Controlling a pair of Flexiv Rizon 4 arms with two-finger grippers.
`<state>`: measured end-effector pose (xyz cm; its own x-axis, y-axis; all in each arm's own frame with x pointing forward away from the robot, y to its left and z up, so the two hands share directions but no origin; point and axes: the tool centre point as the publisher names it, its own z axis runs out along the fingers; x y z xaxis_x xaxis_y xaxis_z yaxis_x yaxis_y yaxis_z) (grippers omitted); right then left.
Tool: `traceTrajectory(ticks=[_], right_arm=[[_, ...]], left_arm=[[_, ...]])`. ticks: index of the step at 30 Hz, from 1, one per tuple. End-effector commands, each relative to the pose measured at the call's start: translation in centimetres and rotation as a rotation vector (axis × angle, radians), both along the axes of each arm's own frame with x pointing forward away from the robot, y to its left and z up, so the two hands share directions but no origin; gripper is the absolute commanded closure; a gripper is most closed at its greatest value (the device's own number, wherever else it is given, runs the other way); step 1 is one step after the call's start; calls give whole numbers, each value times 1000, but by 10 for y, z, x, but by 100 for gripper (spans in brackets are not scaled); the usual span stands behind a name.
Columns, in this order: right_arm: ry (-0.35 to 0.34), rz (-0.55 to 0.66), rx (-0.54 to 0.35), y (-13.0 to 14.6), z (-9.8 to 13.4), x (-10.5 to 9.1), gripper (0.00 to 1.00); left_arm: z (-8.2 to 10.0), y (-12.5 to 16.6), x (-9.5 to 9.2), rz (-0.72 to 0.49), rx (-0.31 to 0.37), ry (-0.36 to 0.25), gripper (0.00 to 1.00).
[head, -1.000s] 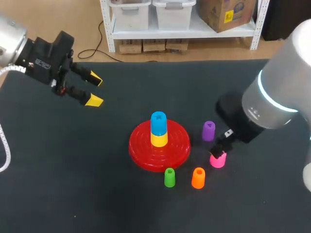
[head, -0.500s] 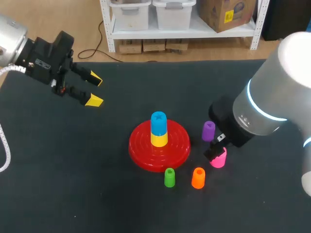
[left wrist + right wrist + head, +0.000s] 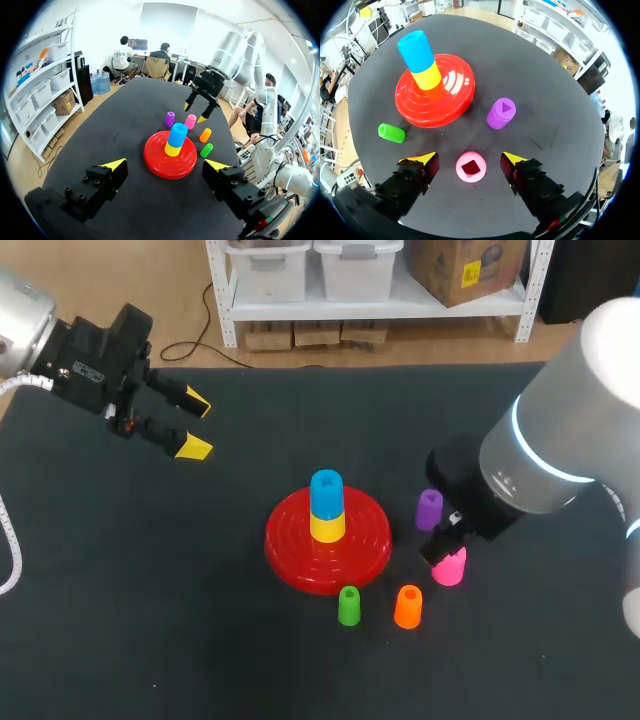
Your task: Pick up and stack the cylinders on the red base in this order: pink,purple,orange,green
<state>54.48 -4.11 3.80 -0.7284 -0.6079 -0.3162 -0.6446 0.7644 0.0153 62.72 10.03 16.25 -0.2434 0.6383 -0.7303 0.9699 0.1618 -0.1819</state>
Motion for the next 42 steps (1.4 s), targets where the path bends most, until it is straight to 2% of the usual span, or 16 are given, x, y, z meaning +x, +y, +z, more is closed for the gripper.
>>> traceTrajectory(ticks=[1, 3, 13, 20, 27, 32, 37, 42], right_arm=[[2, 1, -5, -3, 0, -1, 27], [6, 4, -7, -3, -2, -1, 31], [20, 3, -10, -4, -9, -3, 34], [21, 0, -11, -3, -11, -2, 51], [23, -4, -13, -4, -13, -1, 58], [23, -4, -11, -4, -12, 0, 78], [2, -1, 2, -3, 1, 4, 100], [-21, 32, 29, 5, 27, 13, 100]], left_arm=[[-1, 1, 0, 0, -3, -3, 0], [-1, 1, 0, 0, -3, -3, 0], [-1, 1, 0, 0, -3, -3, 0], [-1, 1, 0, 0, -3, -3, 0], [-1, 1, 0, 0, -3, -3, 0], [-1, 1, 0, 0, -3, -3, 0], [-1, 1, 0, 0, -3, -3, 0], [-1, 1, 0, 0, -3, -3, 0]])
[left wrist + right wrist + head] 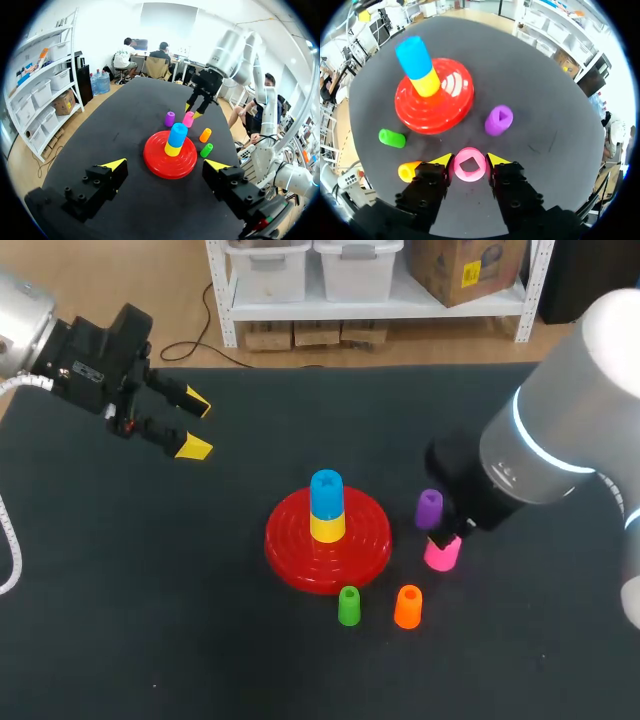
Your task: Pick up and stack the cylinders on the red base in this order: pink,purple,orange,green
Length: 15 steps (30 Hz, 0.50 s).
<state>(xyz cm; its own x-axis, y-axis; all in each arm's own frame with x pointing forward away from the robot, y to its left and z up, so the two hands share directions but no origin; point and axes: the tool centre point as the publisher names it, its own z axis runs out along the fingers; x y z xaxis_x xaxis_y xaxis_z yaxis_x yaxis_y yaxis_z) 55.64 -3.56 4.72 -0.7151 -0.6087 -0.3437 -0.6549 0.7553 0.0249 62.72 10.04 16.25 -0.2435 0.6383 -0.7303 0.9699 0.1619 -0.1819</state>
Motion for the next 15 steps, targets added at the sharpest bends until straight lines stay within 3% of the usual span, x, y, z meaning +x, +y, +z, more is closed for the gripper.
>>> traceTrajectory(ticks=[1, 15], right_arm=[[-8, 31, 8, 2, 24, 4, 100], [-61, 253, 27, 48, 132, 58, 100]], left_arm=[[-1, 1, 0, 0, -3, -3, 0], [-1, 1, 0, 0, -3, -3, 0]])
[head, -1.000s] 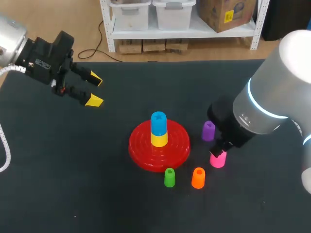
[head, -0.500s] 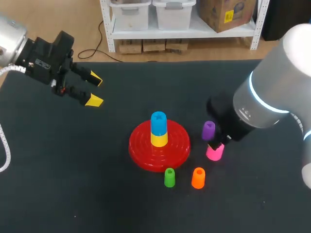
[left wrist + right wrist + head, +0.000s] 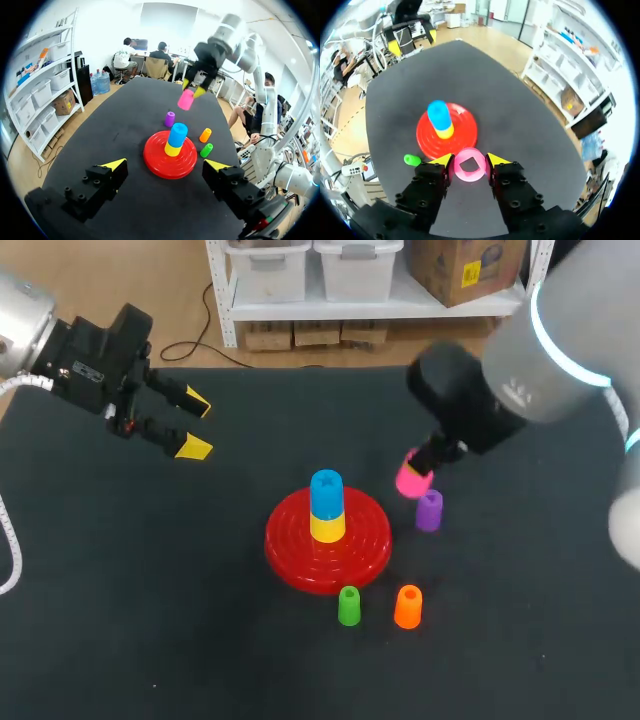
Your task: Pick up and stack the cylinders on the red base in this order: pink,purple,orange,green
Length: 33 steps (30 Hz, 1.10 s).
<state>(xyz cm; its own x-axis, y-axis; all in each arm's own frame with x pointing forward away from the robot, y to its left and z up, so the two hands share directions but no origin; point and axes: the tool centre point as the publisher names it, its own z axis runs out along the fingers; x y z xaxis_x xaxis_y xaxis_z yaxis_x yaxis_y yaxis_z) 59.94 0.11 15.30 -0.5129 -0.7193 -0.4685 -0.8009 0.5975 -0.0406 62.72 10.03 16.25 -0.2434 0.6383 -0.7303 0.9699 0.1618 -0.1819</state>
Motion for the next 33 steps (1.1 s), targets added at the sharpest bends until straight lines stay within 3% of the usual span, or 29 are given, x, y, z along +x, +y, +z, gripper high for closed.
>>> traceTrajectory(ticks=[1, 7, 17, 33], right_arm=[[78, 44, -42, 14, 30, 17, 100], [72, 123, -72, 41, 38, 22, 100], [87, 205, -108, 84, 23, 25, 100], [120, 254, -138, 106, -1, 23, 100]], left_arm=[[-1, 1, 0, 0, -3, -3, 0], [-1, 1, 0, 0, -3, -3, 0], [-1, 1, 0, 0, -3, -3, 0], [-1, 1, 0, 0, -3, -3, 0]])
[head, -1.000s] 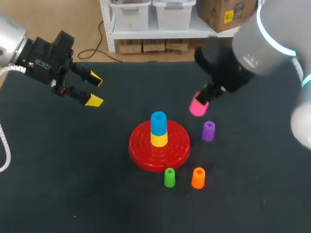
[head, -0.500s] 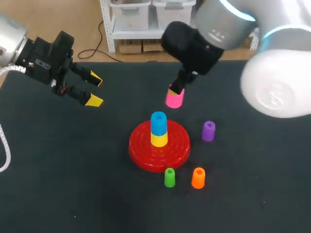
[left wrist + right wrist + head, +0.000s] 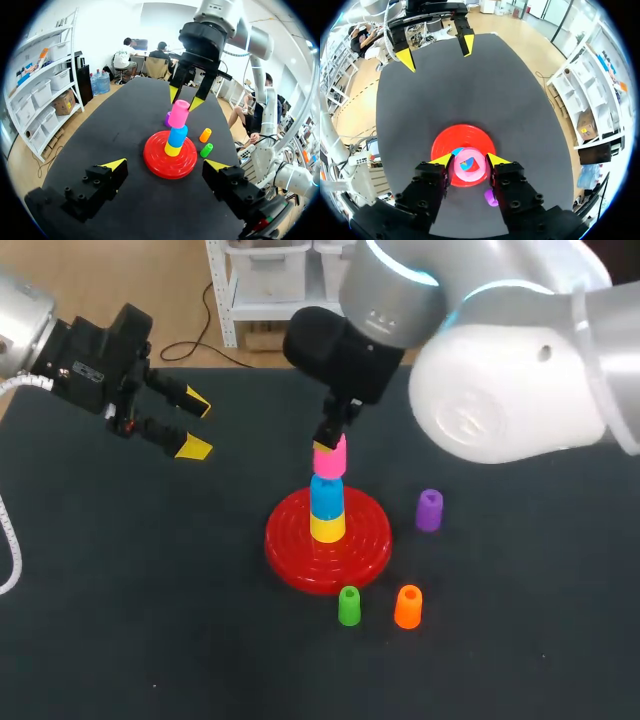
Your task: Pick up and stack the cylinders on the red base in this order: pink,purple,orange,green
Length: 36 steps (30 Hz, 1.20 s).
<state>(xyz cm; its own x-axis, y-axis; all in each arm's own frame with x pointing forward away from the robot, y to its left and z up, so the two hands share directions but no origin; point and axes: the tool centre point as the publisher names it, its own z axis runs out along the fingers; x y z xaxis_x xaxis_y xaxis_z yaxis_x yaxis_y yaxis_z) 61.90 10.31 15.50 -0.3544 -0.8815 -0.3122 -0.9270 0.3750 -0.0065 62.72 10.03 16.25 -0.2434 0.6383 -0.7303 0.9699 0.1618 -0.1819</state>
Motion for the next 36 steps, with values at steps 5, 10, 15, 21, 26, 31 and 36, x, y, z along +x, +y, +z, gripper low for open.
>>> traceTrajectory(ticks=[5, 10, 15, 21, 26, 31, 36], right_arm=[[13, 12, -11, 9, -4, 4, 100], [27, 32, -11, 12, -5, -2, 100], [25, 41, -11, 10, -4, -7, 100], [22, 40, -15, 8, -7, -8, 100], [18, 37, -20, 8, -10, -5, 100], [21, 37, -24, 8, -13, -5, 100], [37, 36, -23, 9, -15, -8, 100]], left_arm=[[-1, 1, 0, 0, -2, -3, 0], [-1, 1, 0, 0, -2, -3, 0], [-1, 1, 0, 0, -2, -3, 0], [-1, 1, 0, 0, -2, -3, 0], [-1, 1, 0, 0, -2, -3, 0], [-1, 1, 0, 0, -2, -3, 0], [-1, 1, 0, 0, -2, -3, 0]])
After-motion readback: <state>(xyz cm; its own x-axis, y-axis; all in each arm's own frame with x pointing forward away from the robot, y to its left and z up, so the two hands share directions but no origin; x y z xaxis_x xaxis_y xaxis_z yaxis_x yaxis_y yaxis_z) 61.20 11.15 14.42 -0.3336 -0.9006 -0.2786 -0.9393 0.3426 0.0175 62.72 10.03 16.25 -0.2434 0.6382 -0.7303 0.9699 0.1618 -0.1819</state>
